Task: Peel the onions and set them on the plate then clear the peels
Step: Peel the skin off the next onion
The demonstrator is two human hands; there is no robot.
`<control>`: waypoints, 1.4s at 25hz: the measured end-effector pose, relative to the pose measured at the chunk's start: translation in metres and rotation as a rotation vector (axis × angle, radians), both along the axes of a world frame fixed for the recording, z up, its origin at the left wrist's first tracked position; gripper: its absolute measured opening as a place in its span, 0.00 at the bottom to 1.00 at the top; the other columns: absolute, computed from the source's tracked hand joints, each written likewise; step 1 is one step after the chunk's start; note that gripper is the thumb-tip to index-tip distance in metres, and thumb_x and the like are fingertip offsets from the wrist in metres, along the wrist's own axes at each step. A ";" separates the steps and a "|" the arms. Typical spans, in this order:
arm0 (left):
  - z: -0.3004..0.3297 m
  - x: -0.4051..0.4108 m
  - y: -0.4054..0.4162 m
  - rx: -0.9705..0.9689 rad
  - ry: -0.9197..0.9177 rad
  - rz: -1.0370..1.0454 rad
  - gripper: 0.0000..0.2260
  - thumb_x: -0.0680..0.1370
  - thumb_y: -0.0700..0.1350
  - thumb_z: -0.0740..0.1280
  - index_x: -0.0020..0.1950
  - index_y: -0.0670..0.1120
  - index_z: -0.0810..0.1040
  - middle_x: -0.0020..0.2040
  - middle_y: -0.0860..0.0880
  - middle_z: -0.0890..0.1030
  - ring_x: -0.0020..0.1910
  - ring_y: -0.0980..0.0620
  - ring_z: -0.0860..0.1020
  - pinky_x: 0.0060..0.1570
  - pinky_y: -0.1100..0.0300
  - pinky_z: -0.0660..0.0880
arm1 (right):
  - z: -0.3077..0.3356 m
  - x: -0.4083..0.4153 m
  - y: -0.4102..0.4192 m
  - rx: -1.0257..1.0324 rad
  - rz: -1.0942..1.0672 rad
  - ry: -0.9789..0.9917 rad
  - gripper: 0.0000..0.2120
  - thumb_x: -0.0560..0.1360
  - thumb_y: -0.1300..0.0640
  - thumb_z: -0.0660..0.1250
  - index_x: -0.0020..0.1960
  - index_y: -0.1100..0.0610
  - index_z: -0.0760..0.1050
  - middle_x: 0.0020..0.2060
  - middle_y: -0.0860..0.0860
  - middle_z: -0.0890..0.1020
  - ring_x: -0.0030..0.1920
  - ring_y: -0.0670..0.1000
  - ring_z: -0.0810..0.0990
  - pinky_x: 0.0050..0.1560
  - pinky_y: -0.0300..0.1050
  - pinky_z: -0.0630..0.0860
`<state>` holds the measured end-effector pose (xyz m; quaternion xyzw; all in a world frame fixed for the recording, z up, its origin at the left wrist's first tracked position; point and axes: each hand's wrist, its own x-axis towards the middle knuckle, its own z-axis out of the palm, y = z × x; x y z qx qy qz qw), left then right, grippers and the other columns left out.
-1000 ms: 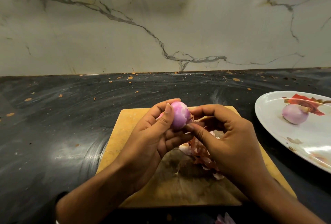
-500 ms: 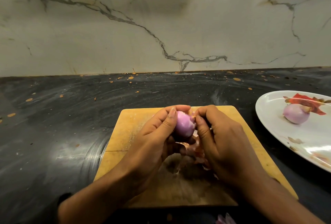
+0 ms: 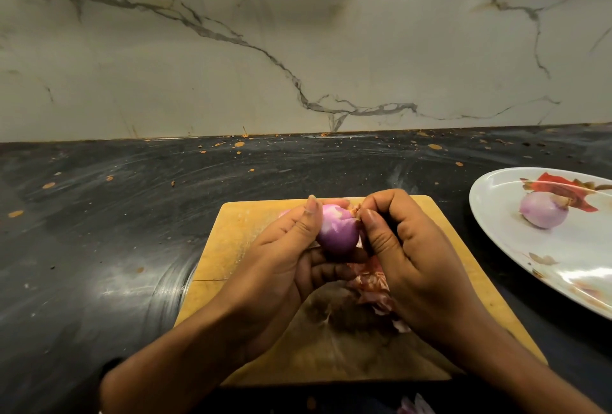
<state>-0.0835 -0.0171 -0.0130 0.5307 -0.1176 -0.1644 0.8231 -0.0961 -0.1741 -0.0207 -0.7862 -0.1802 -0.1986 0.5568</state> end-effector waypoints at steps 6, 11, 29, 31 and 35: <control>0.000 -0.003 -0.002 -0.028 0.065 -0.005 0.24 0.77 0.55 0.59 0.62 0.38 0.77 0.51 0.31 0.82 0.39 0.45 0.84 0.41 0.57 0.83 | 0.002 -0.002 0.002 0.043 0.068 0.022 0.10 0.82 0.52 0.57 0.45 0.53 0.72 0.35 0.42 0.76 0.33 0.40 0.73 0.30 0.32 0.70; 0.000 -0.003 -0.002 -0.041 0.070 0.004 0.25 0.76 0.55 0.60 0.62 0.35 0.76 0.51 0.30 0.82 0.39 0.45 0.84 0.39 0.58 0.83 | 0.005 -0.003 -0.001 0.060 0.101 0.045 0.10 0.83 0.61 0.56 0.44 0.52 0.71 0.33 0.42 0.76 0.29 0.41 0.72 0.27 0.33 0.69; -0.006 -0.002 -0.003 -0.043 0.001 -0.014 0.25 0.77 0.53 0.63 0.68 0.37 0.73 0.62 0.34 0.79 0.58 0.40 0.80 0.58 0.48 0.79 | -0.003 0.000 0.000 -0.285 -0.225 -0.387 0.06 0.71 0.67 0.63 0.41 0.58 0.71 0.39 0.47 0.74 0.39 0.44 0.70 0.37 0.31 0.69; -0.007 -0.001 -0.002 -0.073 0.014 -0.025 0.27 0.75 0.54 0.65 0.67 0.37 0.73 0.63 0.34 0.79 0.60 0.38 0.79 0.58 0.49 0.79 | -0.003 -0.001 -0.001 -0.286 -0.247 -0.450 0.03 0.73 0.63 0.62 0.41 0.58 0.72 0.40 0.47 0.73 0.39 0.44 0.69 0.38 0.30 0.69; -0.006 0.000 -0.001 -0.099 0.011 0.001 0.25 0.75 0.52 0.69 0.65 0.38 0.74 0.61 0.37 0.81 0.57 0.42 0.82 0.54 0.54 0.81 | -0.004 0.002 -0.003 -0.192 -0.207 -0.347 0.02 0.75 0.56 0.66 0.45 0.53 0.74 0.40 0.44 0.77 0.41 0.46 0.76 0.39 0.37 0.74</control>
